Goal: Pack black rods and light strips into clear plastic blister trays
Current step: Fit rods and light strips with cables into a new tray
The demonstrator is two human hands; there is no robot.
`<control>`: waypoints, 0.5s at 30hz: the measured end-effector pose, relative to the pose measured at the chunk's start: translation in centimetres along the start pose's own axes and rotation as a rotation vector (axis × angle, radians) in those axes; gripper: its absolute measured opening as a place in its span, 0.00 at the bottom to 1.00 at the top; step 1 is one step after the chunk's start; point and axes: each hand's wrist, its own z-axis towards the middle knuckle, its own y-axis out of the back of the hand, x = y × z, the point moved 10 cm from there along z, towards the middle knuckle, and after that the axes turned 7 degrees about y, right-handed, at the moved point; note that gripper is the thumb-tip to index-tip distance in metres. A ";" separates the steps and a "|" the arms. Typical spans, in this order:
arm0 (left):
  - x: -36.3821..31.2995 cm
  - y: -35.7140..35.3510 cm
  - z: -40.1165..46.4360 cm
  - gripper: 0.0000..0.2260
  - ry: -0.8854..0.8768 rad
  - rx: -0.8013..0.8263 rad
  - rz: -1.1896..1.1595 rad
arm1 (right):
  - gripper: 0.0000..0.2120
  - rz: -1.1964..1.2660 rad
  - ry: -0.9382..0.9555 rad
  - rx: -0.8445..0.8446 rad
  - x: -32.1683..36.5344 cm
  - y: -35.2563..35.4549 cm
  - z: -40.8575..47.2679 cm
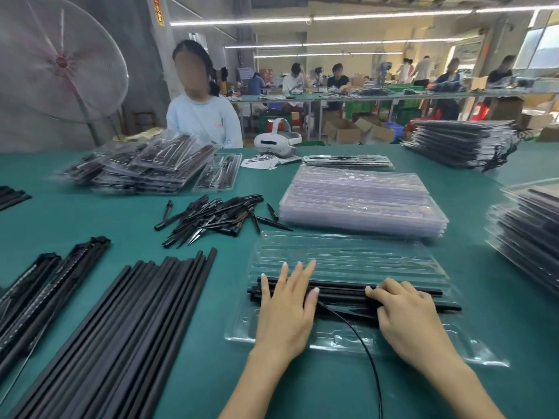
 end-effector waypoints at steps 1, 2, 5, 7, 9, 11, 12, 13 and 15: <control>0.1 -0.9 0.1 0.21 -0.004 0.048 0.104 | 0.20 0.013 -0.015 0.007 -0.1 0.0 -0.1; 0.3 -1.6 0.3 0.21 0.003 0.088 0.164 | 0.19 0.013 -0.025 0.000 -0.1 0.0 -0.2; 0.7 -2.2 0.7 0.22 0.033 0.145 0.194 | 0.10 0.128 -0.007 -0.165 0.4 2.2 -0.8; 0.7 -2.1 0.8 0.22 0.038 0.155 0.213 | 0.10 0.274 0.015 -0.298 0.8 4.0 -1.2; 0.7 -2.0 0.8 0.25 0.048 0.167 0.215 | 0.24 0.206 -0.074 -0.128 1.1 3.1 -1.6; 0.7 -1.9 0.9 0.27 0.052 0.167 0.211 | 0.28 0.098 -0.092 0.011 2.0 1.9 -2.3; 0.7 -1.8 0.9 0.25 0.053 0.167 0.210 | 0.26 0.095 -0.088 0.023 2.4 1.7 -2.6; 0.7 -1.7 1.0 0.23 0.051 0.164 0.209 | 0.23 0.114 -0.079 0.045 2.9 1.7 -2.8; 0.8 -1.8 0.9 0.21 0.049 0.168 0.208 | 0.17 0.133 -0.070 0.066 3.1 1.6 -3.2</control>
